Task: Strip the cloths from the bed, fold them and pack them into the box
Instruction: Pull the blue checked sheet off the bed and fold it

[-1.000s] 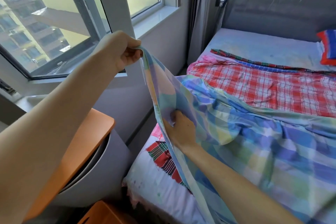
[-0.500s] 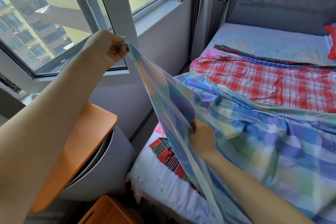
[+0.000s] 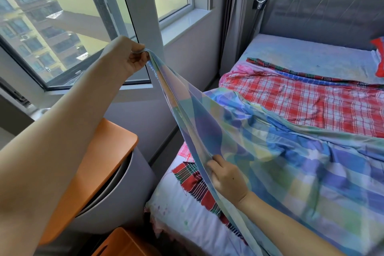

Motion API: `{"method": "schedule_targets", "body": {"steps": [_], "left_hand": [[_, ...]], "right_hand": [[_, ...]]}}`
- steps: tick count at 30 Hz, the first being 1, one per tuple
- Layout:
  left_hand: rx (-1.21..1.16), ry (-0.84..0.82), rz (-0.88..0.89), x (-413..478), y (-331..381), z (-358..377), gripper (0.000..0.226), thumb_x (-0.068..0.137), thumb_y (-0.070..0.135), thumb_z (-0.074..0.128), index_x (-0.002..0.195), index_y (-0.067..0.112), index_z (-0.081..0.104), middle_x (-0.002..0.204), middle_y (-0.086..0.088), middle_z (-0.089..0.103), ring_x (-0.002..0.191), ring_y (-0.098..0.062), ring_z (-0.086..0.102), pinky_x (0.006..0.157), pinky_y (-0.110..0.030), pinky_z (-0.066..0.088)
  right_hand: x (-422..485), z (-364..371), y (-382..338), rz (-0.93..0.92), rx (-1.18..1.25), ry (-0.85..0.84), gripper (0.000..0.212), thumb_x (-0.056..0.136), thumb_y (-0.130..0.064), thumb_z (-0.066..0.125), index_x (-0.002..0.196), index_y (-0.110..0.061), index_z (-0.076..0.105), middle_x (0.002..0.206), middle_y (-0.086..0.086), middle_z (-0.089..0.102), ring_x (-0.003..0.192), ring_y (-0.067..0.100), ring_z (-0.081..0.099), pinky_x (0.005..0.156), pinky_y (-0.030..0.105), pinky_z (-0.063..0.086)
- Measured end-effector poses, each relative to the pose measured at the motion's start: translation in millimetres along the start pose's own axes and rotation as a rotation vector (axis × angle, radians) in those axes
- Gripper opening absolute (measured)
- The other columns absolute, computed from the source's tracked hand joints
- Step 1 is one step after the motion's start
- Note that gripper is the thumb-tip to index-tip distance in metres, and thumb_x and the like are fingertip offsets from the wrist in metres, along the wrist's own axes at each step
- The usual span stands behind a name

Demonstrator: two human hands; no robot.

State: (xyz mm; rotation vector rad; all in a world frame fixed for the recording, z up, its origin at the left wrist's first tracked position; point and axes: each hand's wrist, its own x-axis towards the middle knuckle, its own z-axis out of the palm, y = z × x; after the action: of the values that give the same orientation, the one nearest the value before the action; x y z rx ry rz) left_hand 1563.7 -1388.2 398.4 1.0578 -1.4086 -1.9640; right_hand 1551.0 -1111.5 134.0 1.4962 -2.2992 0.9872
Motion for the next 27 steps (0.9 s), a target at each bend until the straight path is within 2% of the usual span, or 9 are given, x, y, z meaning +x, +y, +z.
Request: {"method": "schedule_targets", "body": {"steps": [3, 7, 10, 12, 15, 18, 22, 25, 27], "left_hand": [[-0.006, 0.001, 0.003, 0.4, -2.0, -8.4, 0.017, 0.093, -0.003, 0.044, 0.078, 0.002, 0.052, 0.072, -0.012, 0.054, 0.037, -0.013, 0.059, 0.043, -0.012, 0.044], [-0.011, 0.014, -0.002, -2.4, -3.5, -15.9, 0.018, 0.093, -0.003, 0.044, 0.078, 0.001, 0.053, 0.062, -0.011, 0.060, 0.038, -0.012, 0.059, 0.046, -0.012, 0.046], [0.052, 0.021, 0.010, -2.0, -5.2, -22.9, 0.016, 0.092, -0.003, 0.045, 0.079, 0.002, 0.052, 0.062, -0.011, 0.058, 0.048, -0.013, 0.060, 0.045, -0.012, 0.045], [0.137, 0.037, 0.053, 4.9, -0.6, -35.6, 0.016, 0.091, -0.003, 0.046, 0.078, 0.005, 0.052, 0.065, -0.008, 0.056, 0.043, -0.010, 0.058, 0.042, -0.011, 0.043], [0.300, 0.059, 0.158, 22.4, 13.4, -81.5, 0.027, 0.093, -0.001, 0.045, 0.071, 0.014, 0.050, 0.039, 0.007, 0.051, 0.032, -0.001, 0.048, 0.039, -0.009, 0.038], [0.640, 0.233, 0.209, 43.5, 13.9, -148.8, 0.045, 0.093, 0.003, 0.050, 0.051, 0.016, 0.063, 0.036, 0.008, 0.048, 0.030, 0.001, 0.047, 0.035, -0.008, 0.039], [1.028, 0.392, 0.191, 53.8, -33.9, -209.2, 0.014, 0.084, -0.004, 0.051, 0.079, 0.002, 0.063, 0.064, -0.014, 0.051, 0.028, -0.005, 0.050, 0.029, -0.013, 0.041], [1.110, 0.510, 0.216, 52.3, -80.0, -246.0, 0.018, 0.084, 0.000, 0.053, 0.099, 0.003, 0.064, 0.095, -0.026, 0.063, 0.079, -0.035, 0.065, 0.067, -0.029, 0.056], [1.145, 0.544, 0.202, 50.4, -109.4, -266.2, 0.016, 0.084, 0.003, 0.058, 0.099, 0.002, 0.064, 0.106, -0.029, 0.063, 0.097, -0.042, 0.060, 0.085, -0.040, 0.049]], "right_hand": [[0.9, -0.1, -7.9, 0.123, 0.107, 0.007, 0.017, 0.086, -0.016, 0.044, 0.080, -0.007, 0.058, 0.067, 0.003, 0.055, 0.048, 0.012, 0.050, 0.049, 0.011, 0.044], [1.8, 8.5, -19.5, 0.247, 0.079, -0.060, 0.039, 0.090, -0.046, 0.052, 0.082, -0.009, 0.061, 0.069, -0.001, 0.058, 0.055, 0.008, 0.056, 0.057, 0.002, 0.036], [6.6, 12.2, -25.2, 0.361, 0.066, -0.124, 0.008, 0.082, -0.008, 0.064, 0.085, -0.003, 0.058, 0.073, 0.007, 0.058, 0.060, 0.022, 0.062, 0.056, 0.007, 0.037], [9.1, 3.3, -34.5, 0.367, 0.087, -0.101, 0.012, 0.076, 0.004, 0.063, 0.083, -0.003, 0.056, 0.071, 0.004, 0.054, 0.058, 0.015, 0.053, 0.053, 0.007, 0.034], [11.3, -21.1, -72.0, 0.198, 0.268, -0.052, 0.021, 0.065, 0.009, 0.056, 0.077, -0.007, 0.051, 0.067, -0.007, 0.040, 0.056, 0.007, 0.032, 0.052, 0.013, 0.029], [13.0, -8.3, -114.6, 0.091, 0.466, -0.312, 0.025, 0.071, 0.004, 0.047, 0.089, -0.013, 0.046, 0.076, -0.003, 0.039, 0.063, 0.017, 0.036, 0.059, 0.026, 0.032], [21.2, 47.9, -142.9, 0.282, 0.452, -0.704, 0.052, 0.078, 0.005, 0.044, 0.126, -0.015, 0.039, 0.098, 0.021, 0.053, 0.095, 0.039, 0.051, 0.067, 0.029, 0.027], [10.1, 75.6, -158.5, 0.348, 0.460, -0.789, 0.069, 0.078, 0.008, 0.044, 0.138, -0.022, 0.028, 0.101, 0.021, 0.053, 0.092, 0.036, 0.050, 0.072, 0.032, 0.034], [-2.4, 93.1, -160.8, 0.434, 0.455, -0.831, 0.075, 0.079, 0.009, 0.042, 0.143, -0.026, 0.023, 0.099, 0.018, 0.050, 0.092, 0.033, 0.049, 0.073, 0.033, 0.036]]}}
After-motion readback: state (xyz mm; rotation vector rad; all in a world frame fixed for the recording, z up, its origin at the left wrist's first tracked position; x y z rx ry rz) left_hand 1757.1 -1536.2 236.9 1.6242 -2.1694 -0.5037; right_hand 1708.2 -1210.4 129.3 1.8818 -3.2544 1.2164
